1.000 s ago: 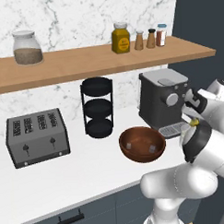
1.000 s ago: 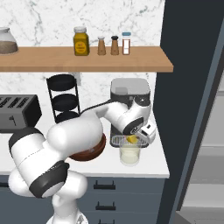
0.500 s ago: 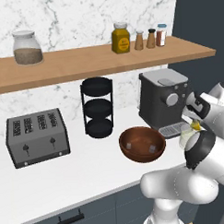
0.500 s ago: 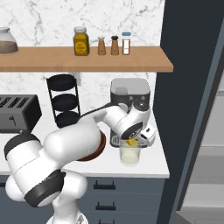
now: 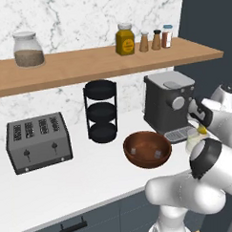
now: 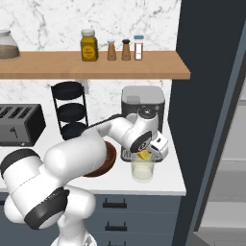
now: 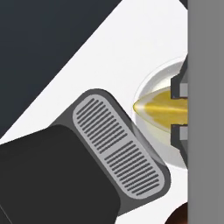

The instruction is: Grab a lemon wedge from the fridge and one ice cube from the ice bowl, and put them in the glass of lemonade.

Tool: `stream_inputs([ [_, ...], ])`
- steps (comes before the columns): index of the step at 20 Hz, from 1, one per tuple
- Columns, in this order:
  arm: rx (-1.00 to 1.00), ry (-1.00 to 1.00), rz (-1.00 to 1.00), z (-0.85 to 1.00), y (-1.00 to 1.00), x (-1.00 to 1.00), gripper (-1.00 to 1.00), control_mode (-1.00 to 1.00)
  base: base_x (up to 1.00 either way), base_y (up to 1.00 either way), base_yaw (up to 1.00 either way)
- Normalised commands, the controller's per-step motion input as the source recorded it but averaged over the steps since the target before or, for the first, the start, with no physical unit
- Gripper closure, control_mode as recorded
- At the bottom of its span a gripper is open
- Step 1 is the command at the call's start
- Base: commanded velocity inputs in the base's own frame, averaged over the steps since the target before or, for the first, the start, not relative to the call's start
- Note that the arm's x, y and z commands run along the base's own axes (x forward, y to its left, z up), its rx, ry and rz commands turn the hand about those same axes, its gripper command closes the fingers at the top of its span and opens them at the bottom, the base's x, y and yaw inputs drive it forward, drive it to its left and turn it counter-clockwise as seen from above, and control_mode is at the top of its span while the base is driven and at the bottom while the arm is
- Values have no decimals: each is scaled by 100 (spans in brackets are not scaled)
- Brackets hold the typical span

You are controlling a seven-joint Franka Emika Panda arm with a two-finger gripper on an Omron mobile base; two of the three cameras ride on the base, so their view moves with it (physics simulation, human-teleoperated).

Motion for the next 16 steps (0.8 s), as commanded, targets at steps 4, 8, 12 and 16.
stream_inputs([
  [4,-4,0,-2,0,6,0,100,-100,0,0,0],
  [8,0,0,0,0,0,0,100,-100,0,0,0],
  [12,0,0,0,0,0,0,100,-100,0,0,0],
  [16,0,0,0,0,0,0,100,-100,0,0,0],
])
